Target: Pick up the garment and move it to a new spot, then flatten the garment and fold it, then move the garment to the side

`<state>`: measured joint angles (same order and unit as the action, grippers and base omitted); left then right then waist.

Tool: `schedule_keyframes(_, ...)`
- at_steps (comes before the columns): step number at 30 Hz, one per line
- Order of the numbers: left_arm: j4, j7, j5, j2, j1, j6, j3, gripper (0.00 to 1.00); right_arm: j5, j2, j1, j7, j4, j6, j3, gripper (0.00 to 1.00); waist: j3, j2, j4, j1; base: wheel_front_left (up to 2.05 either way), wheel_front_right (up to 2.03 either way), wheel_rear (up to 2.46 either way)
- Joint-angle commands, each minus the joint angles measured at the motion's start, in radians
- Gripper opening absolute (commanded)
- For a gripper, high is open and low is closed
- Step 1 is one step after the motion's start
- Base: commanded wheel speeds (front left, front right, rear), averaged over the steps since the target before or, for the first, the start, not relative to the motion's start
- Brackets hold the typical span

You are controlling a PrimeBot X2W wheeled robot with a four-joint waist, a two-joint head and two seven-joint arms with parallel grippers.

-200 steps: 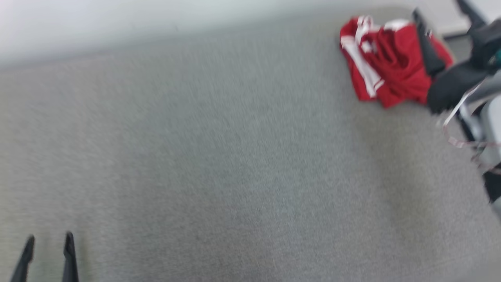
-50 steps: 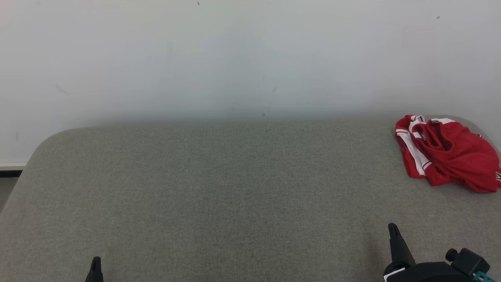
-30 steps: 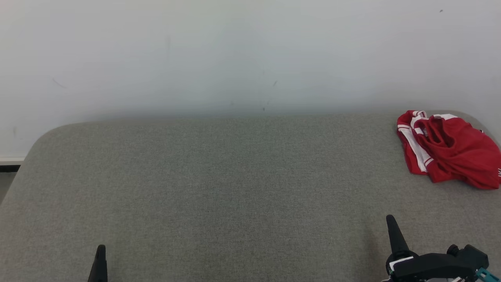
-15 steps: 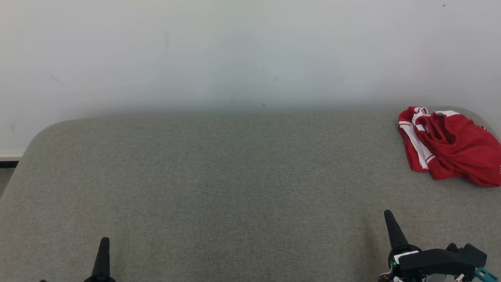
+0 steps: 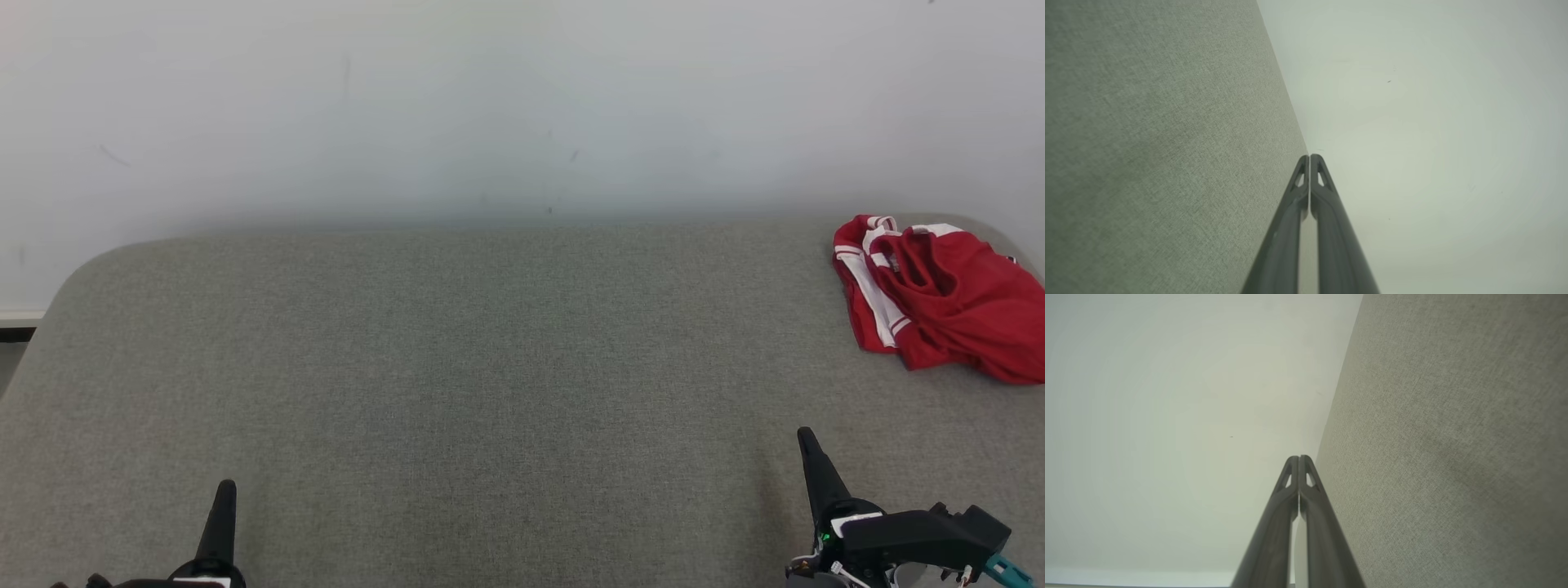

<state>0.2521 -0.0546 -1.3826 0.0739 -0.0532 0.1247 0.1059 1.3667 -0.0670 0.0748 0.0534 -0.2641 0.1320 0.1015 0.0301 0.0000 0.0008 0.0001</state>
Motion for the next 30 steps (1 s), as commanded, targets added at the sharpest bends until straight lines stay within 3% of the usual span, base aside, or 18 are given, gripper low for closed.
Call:
schedule_keyframes(1, -0.008, -0.007, -0.03, -0.003, -0.025, 0.008, 0.003, 0.0, 0.025, 0.005, 0.016, 0.01, 0.01, -0.002, 0.003, 0.0, -0.002, 0.0, 0.0, -0.0001, 0.0, 0.0, 0.0)
schedule_keyframes(30, -0.008, -0.061, -0.225, -0.025, -0.061, 0.007, 0.009, 0.0, 0.243, 0.019, 0.037, 0.063, 0.021, -0.002, 0.014, 0.0, -0.032, 0.0, -0.001, -0.0001, 0.0, 0.0, 0.0)
